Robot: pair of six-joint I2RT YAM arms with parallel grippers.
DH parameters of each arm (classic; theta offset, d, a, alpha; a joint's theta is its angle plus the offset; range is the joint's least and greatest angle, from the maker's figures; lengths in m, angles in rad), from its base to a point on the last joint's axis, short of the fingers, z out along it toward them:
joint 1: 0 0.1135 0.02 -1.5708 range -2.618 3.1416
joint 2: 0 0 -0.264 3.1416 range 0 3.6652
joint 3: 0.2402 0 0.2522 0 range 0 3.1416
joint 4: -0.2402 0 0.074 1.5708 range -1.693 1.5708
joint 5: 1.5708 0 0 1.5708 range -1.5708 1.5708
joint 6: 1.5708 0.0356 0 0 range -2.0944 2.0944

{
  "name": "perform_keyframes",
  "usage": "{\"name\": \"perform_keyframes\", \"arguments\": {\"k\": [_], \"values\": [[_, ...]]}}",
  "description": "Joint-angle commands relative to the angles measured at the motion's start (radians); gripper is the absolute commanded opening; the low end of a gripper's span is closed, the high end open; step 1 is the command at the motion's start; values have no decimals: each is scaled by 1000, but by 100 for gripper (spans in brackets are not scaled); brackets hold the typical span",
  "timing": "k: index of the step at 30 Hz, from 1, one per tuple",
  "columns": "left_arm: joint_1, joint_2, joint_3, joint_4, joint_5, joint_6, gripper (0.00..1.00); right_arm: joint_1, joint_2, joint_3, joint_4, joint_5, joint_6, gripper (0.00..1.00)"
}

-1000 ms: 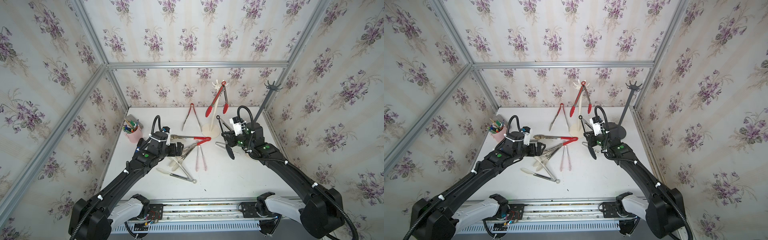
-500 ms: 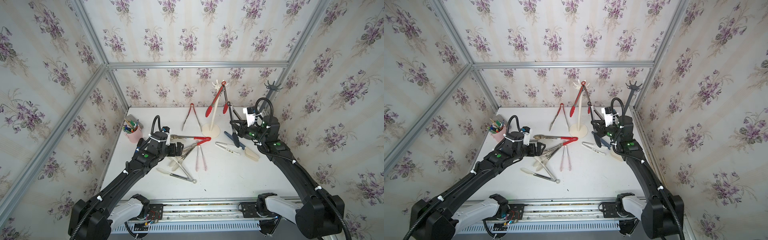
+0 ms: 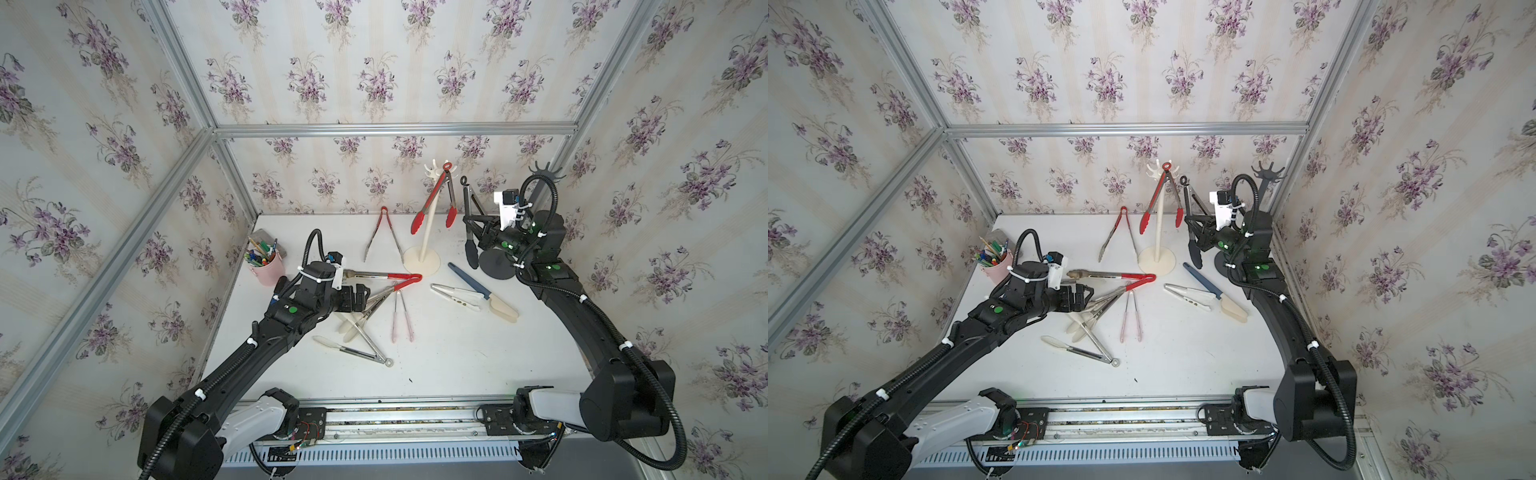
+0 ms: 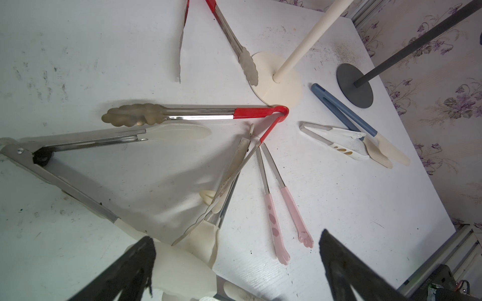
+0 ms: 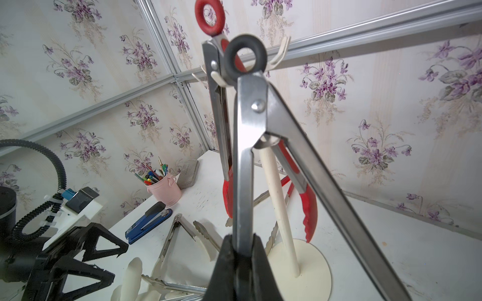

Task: Hang food tongs on kitchen utensil racks
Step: Hang the food tongs on the rack.

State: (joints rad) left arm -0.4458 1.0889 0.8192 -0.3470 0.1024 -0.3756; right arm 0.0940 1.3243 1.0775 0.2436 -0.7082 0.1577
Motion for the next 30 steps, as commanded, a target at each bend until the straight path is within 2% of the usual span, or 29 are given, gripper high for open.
{"name": "perform_keyframes", "arguments": {"k": [1, 14, 30], "values": [[1, 1, 11, 13, 9, 9, 99, -9, 35, 40, 64, -43, 10, 0], [1, 10, 18, 14, 26, 18, 99, -21, 126, 118, 43, -105, 17, 0], [1, 0, 10, 13, 24, 20, 99, -21, 152, 112, 22, -144, 8, 0]]}}
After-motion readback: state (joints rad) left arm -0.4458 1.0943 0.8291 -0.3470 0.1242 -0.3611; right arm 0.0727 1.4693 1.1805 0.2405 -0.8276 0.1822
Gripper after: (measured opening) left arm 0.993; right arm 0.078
